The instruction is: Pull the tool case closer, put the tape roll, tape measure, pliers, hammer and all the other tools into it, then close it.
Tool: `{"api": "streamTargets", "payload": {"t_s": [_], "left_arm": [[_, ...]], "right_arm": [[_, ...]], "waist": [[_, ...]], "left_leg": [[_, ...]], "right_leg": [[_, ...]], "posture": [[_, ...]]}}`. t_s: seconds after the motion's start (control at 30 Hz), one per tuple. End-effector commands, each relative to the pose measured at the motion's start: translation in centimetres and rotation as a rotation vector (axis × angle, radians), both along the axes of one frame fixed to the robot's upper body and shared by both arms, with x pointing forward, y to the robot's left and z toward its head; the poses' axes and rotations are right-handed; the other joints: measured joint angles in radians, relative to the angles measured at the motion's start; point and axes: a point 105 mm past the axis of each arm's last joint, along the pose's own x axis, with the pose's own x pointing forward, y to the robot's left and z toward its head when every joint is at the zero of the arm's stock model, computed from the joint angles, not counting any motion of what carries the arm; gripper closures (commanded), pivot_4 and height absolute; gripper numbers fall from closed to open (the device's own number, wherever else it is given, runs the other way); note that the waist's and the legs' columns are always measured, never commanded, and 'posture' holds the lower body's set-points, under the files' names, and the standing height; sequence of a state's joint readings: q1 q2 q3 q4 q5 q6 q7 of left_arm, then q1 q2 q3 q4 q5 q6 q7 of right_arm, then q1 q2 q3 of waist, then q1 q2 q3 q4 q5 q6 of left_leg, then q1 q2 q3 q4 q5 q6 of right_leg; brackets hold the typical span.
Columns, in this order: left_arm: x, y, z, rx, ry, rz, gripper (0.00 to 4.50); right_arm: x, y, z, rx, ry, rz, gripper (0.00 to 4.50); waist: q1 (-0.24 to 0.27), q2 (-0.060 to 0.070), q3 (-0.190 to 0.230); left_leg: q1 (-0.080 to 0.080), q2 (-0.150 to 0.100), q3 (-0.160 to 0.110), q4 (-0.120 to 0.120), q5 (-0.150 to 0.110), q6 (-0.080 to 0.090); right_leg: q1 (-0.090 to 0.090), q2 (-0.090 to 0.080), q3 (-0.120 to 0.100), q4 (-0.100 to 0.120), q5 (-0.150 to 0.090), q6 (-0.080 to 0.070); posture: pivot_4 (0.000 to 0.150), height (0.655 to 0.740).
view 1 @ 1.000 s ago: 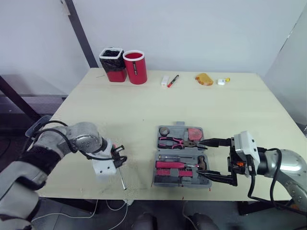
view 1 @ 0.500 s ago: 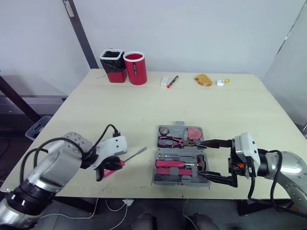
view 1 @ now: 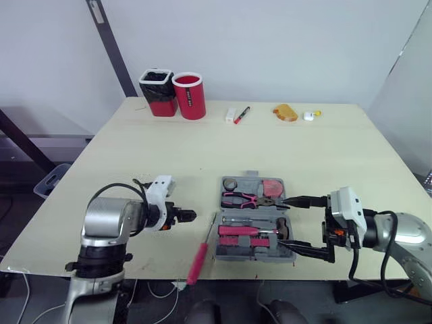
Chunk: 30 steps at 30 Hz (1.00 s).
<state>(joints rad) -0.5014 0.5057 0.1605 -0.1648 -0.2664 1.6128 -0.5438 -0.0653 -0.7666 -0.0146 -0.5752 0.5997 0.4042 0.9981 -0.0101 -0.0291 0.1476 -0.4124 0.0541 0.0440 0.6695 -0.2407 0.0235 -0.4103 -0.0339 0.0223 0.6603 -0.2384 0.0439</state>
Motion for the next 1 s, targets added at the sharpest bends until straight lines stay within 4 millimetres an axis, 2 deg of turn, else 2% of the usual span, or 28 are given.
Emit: {"api": "streamTargets", "payload": {"t_s": [0.03,0.2,0.3,0.4,0.5,0.77,1.0], "left_arm": [[0.5,-1.0,2.2,-0.025,-0.081,-0.043,0.77],[-1.3,-1.6,4.6,-0.105,-0.178,-0.138,0.77],[-2.9,-2.1,4.8,-0.094,-0.209,-0.195,0.77],[-6.1,-3.2,3.6,-0.140,-0.195,-0.266,0.77],[-7.6,-3.6,2.5,-0.123,-0.191,-0.264,0.77],[-8.9,-3.5,-1.0,0.000,-0.193,-0.125,0.77],[-9.3,-3.2,-2.7,0.065,-0.207,-0.087,0.77]], "right_arm": [[-0.5,-0.2,1.2,0.000,-0.055,0.000,0.00],[-0.7,-0.5,1.2,-0.003,-0.051,-0.017,0.00],[-0.7,-0.7,1.2,-0.005,-0.050,-0.020,0.00],[-0.8,-0.7,1.2,-0.008,-0.045,-0.019,0.00],[-1.0,-0.8,1.1,-0.010,-0.036,-0.018,0.00],[-1.6,-0.9,1.3,-0.018,-0.013,-0.009,0.00],[-1.9,-1.2,1.4,-0.032,0.006,-0.008,0.00]], "waist": [[0.001,0.000,0.000],[-0.004,0.000,0.000],[-0.003,0.000,0.000],[-0.004,0.000,0.000],[0.000,0.000,0.000],[0.007,0.000,0.000],[0.007,0.000,0.000]], "left_leg": [[0.000,0.000,0.000,0.000,0.000,0.000],[0.000,0.000,0.000,0.000,0.000,0.000],[0.001,0.000,0.001,-0.001,0.000,0.000],[0.002,0.000,0.001,-0.001,0.000,0.000],[0.001,0.000,0.002,-0.001,0.000,0.000],[0.002,-0.001,0.002,-0.001,0.000,0.000],[0.001,0.000,0.003,-0.001,0.000,0.000]], "right_leg": [[0.000,0.000,0.000,0.000,0.000,0.000],[0.000,-0.001,0.001,0.000,0.000,0.000],[0.000,-0.001,0.002,0.000,0.000,0.000],[0.000,-0.001,0.002,0.000,0.000,0.000],[0.000,-0.002,0.003,-0.001,-0.002,-0.003],[0.000,-0.001,0.004,-0.001,-0.002,-0.004],[0.000,-0.002,0.004,-0.002,-0.002,-0.004]], "posture": [[0.150,0.7400],[0.150,0.7400],[0.150,0.7400],[0.150,0.7400],[0.150,0.7400],[0.150,0.7400],[0.150,0.7400]]}}
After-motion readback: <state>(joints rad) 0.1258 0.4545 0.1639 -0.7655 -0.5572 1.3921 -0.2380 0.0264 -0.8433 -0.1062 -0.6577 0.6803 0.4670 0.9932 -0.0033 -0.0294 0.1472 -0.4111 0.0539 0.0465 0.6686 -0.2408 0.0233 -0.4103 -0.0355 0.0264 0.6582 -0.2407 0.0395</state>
